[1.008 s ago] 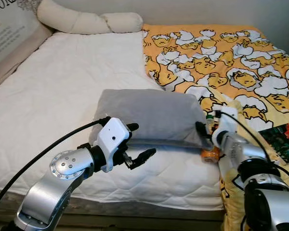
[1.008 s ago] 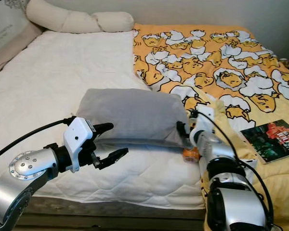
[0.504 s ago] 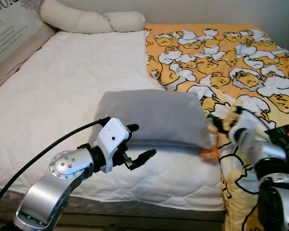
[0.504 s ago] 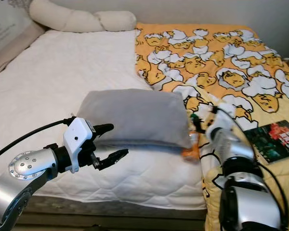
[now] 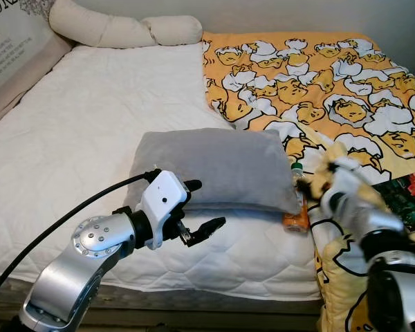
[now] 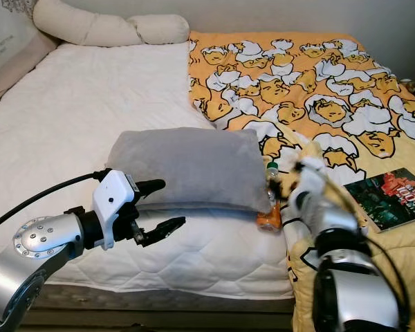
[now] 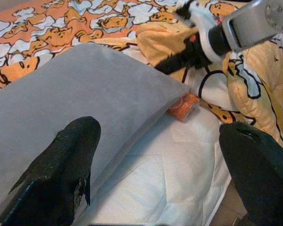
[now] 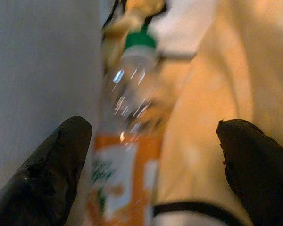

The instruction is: Clean up the room

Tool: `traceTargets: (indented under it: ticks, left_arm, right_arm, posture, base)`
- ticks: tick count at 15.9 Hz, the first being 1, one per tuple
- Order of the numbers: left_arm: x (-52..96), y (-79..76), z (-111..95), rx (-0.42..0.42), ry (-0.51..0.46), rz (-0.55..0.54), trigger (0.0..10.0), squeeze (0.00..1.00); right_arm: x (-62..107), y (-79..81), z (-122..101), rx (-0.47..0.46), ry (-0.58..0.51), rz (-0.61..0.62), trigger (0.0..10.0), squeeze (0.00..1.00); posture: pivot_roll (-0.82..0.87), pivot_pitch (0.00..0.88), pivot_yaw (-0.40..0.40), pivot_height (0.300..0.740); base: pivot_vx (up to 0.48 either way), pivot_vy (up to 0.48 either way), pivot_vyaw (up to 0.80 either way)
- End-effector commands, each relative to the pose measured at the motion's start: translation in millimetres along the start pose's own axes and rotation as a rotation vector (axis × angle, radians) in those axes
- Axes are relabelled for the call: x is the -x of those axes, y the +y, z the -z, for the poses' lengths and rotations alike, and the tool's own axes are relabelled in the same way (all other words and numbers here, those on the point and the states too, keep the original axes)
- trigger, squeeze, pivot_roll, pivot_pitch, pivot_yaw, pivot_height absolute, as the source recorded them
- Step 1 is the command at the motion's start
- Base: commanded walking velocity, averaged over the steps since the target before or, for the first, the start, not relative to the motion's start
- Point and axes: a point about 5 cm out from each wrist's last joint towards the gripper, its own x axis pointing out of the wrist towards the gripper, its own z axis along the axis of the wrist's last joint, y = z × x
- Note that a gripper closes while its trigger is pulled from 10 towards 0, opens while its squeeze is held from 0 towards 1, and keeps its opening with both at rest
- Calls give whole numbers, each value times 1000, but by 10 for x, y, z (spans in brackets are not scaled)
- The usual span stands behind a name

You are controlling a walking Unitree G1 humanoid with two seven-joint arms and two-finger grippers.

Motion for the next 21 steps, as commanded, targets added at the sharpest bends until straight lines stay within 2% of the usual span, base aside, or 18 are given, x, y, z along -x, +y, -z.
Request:
traceTargets:
  ticks: [1,3,6,7,8,9,10,11,12,13,15,18,19,21]
  left_arm:
    - [-9,9,-24,-13,8,14,10000,0]
    - [-11,17,-18,-13,13,11,10000,0]
    - [-8,21,-14,-11,20,8,10000,0]
    - [-6,22,-11,-11,24,8,10000,0]
    - [-4,23,-6,-13,27,6,10000,0]
    - [-4,26,-5,-13,28,5,10000,0]
    - [-7,32,-2,-14,30,2,10000,0]
    - [-10,40,0,-15,32,-2,10000,0]
    - [-14,61,7,-13,36,-15,10000,0]
    - [-18,73,10,-14,38,-20,10000,0]
    - [-18,79,10,-16,37,-24,10000,0]
    - [-18,81,9,-16,37,-26,10000,0]
    - [-22,83,12,-13,35,-31,10000,0]
    - [-29,83,13,-11,33,-32,10000,0]
  right_arm:
    - [-15,39,1,18,18,-12,10000,0]
    - [-46,111,115,104,95,-19,10000,0]
    - [-79,187,144,64,92,-19,10000,0]
    - [-93,251,131,38,81,-52,8706,0]
    - [-101,291,133,69,85,-71,5686,0]
    - [-105,310,122,85,75,-79,4784,0]
    - [-111,334,92,107,51,-89,4314,0]
    - [-113,349,66,129,29,-96,4902,0]
    - [-118,361,41,164,15,-87,10000,0]
    - [-118,336,24,262,19,-49,10000,0]
    - [-113,321,-66,333,-21,-17,10000,0]
    - [-107,329,-140,331,-61,-15,10000,0]
    - [-93,421,-261,198,-96,-142,10000,1000]
    - [-81,490,-292,125,-88,-255,10000,1000]
  posture:
    - [-18,0,44,740]
    - [-12,0,41,740]
    - [-2,0,39,740]
    - [1,0,39,740]
    - [3,1,39,740]
    - [2,1,39,740]
    - [8,5,38,740]
    - [10,7,37,740]
    - [9,9,39,740]
    - [9,9,39,740]
    - [7,7,36,740]
    - [7,6,35,740]
    - [5,0,29,740]
    - [2,0,30,740]
  base:
    - [0,0,0]
    - [0,0,0]
    - [0,0,0]
    - [0,0,0]
    - [0,0,0]
    - [0,0,0]
    - [0,0,0]
    - [0,0,0]
    - [0,0,0]
    - [0,0,0]
    - [0,0,0]
    - [0,0,0]
    - [0,0,0]
    - [0,0,0]
